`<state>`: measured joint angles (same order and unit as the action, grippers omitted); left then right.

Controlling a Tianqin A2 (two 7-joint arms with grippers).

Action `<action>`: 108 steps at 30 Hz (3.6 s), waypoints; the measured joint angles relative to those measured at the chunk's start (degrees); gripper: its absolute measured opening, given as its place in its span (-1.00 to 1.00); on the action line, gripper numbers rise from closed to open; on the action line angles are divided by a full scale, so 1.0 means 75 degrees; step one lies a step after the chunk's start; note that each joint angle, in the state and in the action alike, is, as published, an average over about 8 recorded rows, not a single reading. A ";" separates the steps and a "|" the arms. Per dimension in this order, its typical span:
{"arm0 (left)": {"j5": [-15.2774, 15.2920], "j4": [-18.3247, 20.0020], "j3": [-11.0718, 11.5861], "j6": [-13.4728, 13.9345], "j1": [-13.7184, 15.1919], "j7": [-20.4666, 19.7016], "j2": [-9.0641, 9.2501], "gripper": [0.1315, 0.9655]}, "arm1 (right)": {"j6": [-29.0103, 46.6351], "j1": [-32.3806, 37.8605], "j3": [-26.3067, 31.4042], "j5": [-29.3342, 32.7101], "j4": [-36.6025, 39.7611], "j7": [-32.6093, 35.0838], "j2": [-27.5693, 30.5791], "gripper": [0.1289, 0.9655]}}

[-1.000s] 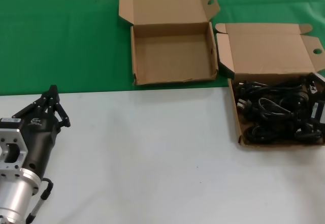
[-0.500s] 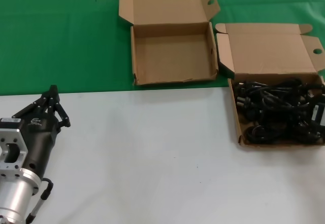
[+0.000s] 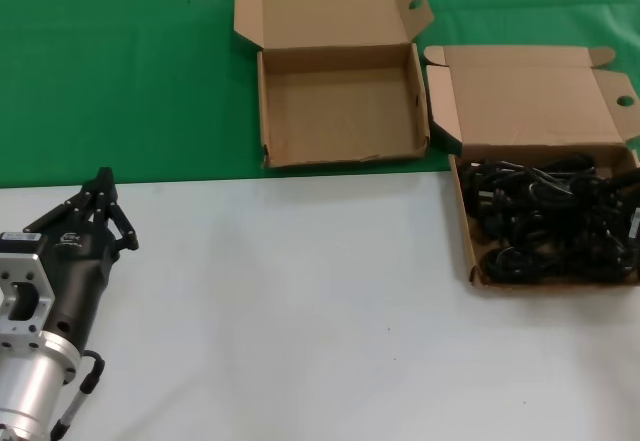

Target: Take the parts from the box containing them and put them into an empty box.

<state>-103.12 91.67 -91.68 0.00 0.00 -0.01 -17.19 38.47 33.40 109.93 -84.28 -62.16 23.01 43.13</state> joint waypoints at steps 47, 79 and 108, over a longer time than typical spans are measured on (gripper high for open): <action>0.0000 0.0000 0.0000 0.0000 0.0000 0.0000 0.0000 -0.98 | -0.0342 0.1334 0.0409 0.0547 -0.0727 -0.0883 -0.1408 -0.81; 0.0000 0.0000 0.0000 0.0000 0.0000 0.0000 0.0000 -0.98 | -0.1122 0.3955 -0.0215 -0.1014 0.5845 0.5072 -0.5313 -0.81; 0.0000 0.0000 0.0000 0.0000 0.0000 0.0000 0.0000 -0.98 | -0.1354 0.4644 -0.0864 -0.2928 0.7938 0.8105 -0.5630 -0.45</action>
<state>-103.12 91.67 -91.68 0.00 0.00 -0.02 -17.19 28.32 68.23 103.45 -106.24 -2.62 83.80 0.90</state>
